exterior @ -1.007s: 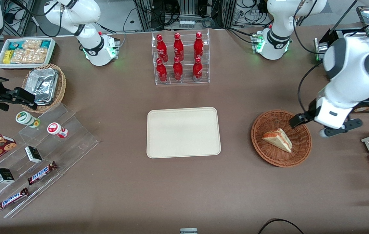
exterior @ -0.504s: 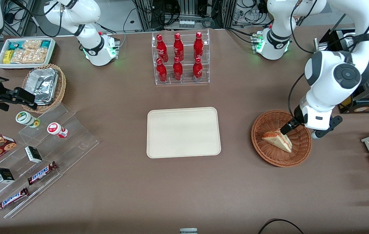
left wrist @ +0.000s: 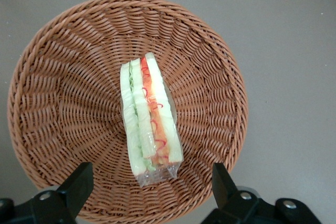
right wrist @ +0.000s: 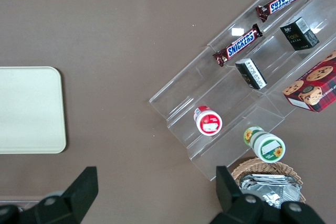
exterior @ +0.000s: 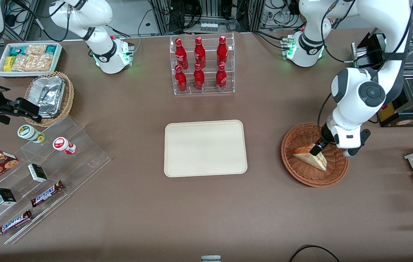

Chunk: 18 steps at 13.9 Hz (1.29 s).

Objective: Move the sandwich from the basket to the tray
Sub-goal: 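Close the left gripper on the sandwich and lift it from the basket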

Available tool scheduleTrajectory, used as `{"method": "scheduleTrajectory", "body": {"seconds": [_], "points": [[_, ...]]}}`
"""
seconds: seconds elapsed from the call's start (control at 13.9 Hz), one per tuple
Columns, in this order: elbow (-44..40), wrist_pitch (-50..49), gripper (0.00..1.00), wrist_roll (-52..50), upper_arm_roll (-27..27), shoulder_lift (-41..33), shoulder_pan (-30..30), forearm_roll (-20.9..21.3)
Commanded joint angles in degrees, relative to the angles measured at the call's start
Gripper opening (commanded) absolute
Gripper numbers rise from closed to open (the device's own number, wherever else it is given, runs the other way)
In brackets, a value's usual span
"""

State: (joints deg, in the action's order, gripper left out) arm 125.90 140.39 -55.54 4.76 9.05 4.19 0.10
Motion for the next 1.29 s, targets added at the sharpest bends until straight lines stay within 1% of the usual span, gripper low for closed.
{"method": "scheduleTrajectory", "body": {"seconds": [0.0,0.29,0.79,0.86,0.94,1.01,1.08,1.15,1.22], "points": [[0.4,3.13,1.0,-3.61,-0.11,2.1,0.21,0.34],[1.01,3.66,1.0,-3.88,-0.19,3.34,0.21,0.34],[0.75,7.88,0.99,-7.13,-0.28,7.11,0.21,0.25],[0.75,8.58,0.94,-7.3,-0.28,7.64,0.21,0.25],[0.66,8.93,0.75,-7.39,-0.28,8.17,0.21,0.25],[0.4,8.94,0.59,-7.83,-0.37,8.35,0.21,0.16],[0.14,8.94,0.46,-8.53,-0.46,8.44,0.12,0.16],[0.05,8.94,0.36,-8.62,-0.46,8.52,0.12,0.16],[-0.3,8.94,0.31,-8.54,-0.46,8.7,0.03,0.25]]}}
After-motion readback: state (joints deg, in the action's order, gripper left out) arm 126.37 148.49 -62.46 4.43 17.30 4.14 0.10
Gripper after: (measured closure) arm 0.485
